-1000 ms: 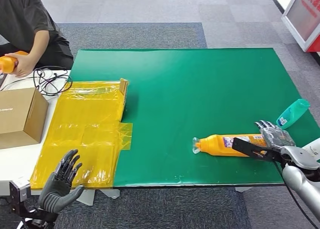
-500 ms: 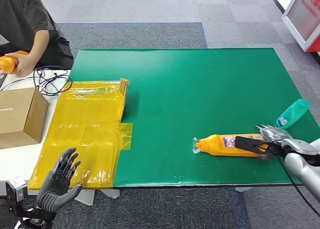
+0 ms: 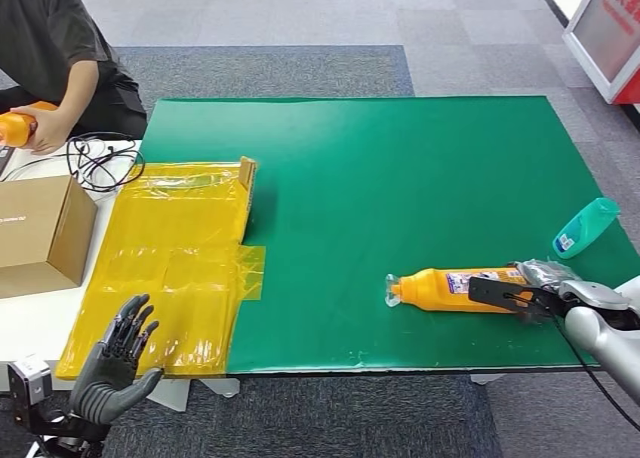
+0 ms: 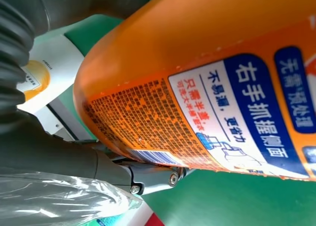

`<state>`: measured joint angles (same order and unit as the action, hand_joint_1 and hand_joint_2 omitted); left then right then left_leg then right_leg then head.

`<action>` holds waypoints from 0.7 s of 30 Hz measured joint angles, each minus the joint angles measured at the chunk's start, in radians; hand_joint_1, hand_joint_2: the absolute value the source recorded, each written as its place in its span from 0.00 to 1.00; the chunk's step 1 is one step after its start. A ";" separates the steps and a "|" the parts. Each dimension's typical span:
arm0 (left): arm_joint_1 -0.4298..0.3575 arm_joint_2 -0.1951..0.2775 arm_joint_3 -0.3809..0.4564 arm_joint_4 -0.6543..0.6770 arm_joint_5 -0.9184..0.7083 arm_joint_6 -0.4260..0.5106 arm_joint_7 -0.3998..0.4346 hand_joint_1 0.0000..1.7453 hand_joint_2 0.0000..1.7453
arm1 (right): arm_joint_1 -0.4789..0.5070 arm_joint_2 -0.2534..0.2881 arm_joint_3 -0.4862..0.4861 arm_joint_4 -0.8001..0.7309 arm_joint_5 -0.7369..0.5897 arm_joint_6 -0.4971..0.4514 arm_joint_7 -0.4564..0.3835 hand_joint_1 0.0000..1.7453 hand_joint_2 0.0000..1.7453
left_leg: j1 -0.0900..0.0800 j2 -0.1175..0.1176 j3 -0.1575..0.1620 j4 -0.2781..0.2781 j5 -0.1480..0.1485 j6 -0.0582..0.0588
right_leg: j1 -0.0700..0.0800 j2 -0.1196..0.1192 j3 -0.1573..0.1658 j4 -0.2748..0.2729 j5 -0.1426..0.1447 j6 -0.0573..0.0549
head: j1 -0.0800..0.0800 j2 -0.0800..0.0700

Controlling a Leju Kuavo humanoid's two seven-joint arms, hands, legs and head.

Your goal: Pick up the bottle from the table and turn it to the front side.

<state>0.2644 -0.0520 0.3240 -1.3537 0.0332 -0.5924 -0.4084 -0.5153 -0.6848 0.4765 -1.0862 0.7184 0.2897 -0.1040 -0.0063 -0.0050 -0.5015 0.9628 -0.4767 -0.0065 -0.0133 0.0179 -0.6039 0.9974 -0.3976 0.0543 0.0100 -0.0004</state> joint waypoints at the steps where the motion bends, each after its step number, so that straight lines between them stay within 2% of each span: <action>1: 0.000 0.000 0.000 0.000 0.000 0.000 0.000 0.00 1.00 | 0.000 0.000 0.002 0.001 -0.004 -0.006 0.001 1.00 1.00 | 0.000 0.000 0.000 0.000 0.000 0.000 | 0.000 0.000 0.000 0.000 0.000 0.000 | 0.000 0.000; 9: 0.004 -0.001 0.011 0.000 -0.001 -0.005 0.000 0.00 1.00 | 0.065 -0.003 -0.017 -0.064 -0.009 -0.114 0.032 1.00 1.00 | 0.000 0.000 0.000 0.000 0.000 0.000 | 0.000 0.000 0.000 0.000 0.000 0.000 | 0.000 0.000; 14: 0.014 -0.013 0.023 -0.009 -0.011 -0.025 0.000 0.00 1.00 | 0.192 0.005 -0.109 -0.226 -0.004 -0.215 0.031 1.00 1.00 | 0.000 -0.001 -0.001 0.000 0.000 0.000 | 0.000 0.000 -0.001 0.000 0.000 0.000 | 0.000 0.000; 21: 0.016 -0.028 0.031 -0.023 -0.017 -0.034 0.000 0.00 1.00 | 0.289 0.030 -0.210 -0.372 0.005 -0.255 -0.001 1.00 1.00 | 0.000 -0.001 -0.002 0.000 0.000 0.000 | 0.000 -0.001 -0.001 0.000 0.000 0.000 | 0.000 0.000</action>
<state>0.2799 -0.0799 0.3553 -1.3764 0.0167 -0.6267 -0.4082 -0.2267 -0.6552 0.2668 -1.4583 0.7234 0.0346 -0.1051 -0.0062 -0.0061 -0.5031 0.9628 -0.4767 -0.0065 -0.0134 0.0173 -0.6046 0.9975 -0.3977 0.0543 0.0101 -0.0004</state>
